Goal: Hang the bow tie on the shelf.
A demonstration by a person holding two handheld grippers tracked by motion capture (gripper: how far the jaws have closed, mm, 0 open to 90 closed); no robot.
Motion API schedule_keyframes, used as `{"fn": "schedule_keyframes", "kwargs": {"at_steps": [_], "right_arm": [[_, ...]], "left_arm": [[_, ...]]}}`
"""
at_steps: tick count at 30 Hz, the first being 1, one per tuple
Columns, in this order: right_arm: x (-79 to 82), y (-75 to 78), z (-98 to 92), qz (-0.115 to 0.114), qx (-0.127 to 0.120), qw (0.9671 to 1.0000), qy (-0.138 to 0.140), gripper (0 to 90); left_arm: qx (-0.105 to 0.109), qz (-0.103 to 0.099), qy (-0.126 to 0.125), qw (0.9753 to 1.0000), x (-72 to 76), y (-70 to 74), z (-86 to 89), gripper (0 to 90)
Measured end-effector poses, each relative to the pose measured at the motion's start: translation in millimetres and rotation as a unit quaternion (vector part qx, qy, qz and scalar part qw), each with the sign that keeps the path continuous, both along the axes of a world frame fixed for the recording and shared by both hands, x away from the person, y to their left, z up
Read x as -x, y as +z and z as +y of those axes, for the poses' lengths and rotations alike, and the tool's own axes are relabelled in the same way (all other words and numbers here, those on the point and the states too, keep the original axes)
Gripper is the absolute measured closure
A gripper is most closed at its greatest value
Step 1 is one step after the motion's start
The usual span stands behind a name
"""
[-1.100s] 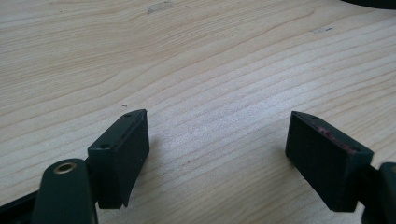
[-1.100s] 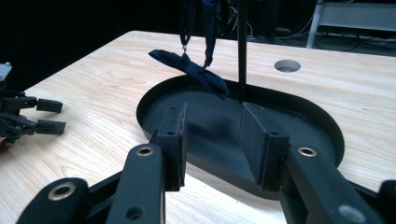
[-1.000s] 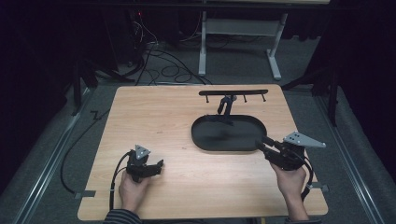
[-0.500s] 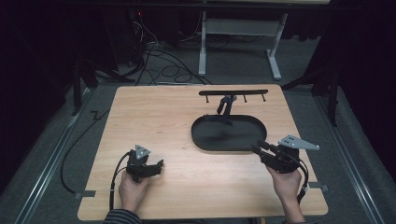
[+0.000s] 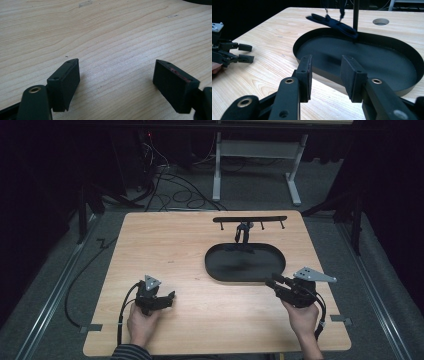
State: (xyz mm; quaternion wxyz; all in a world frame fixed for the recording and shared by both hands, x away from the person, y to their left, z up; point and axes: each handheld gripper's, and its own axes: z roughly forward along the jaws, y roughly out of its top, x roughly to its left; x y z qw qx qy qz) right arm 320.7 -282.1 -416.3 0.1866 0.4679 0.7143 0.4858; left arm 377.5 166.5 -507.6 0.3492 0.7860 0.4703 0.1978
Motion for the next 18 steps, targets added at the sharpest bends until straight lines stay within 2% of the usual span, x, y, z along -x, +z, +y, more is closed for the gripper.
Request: {"fn": "schedule_keyframes", "kwargs": {"at_steps": [18], "right_arm": [[-3.4,-15.3,10.4,0.018,0.000,0.9998,0.010,63.6]], "left_arm": [[0.000,0.000,0.000,1.0000,0.0,0.0,0.0,22.0]]}}
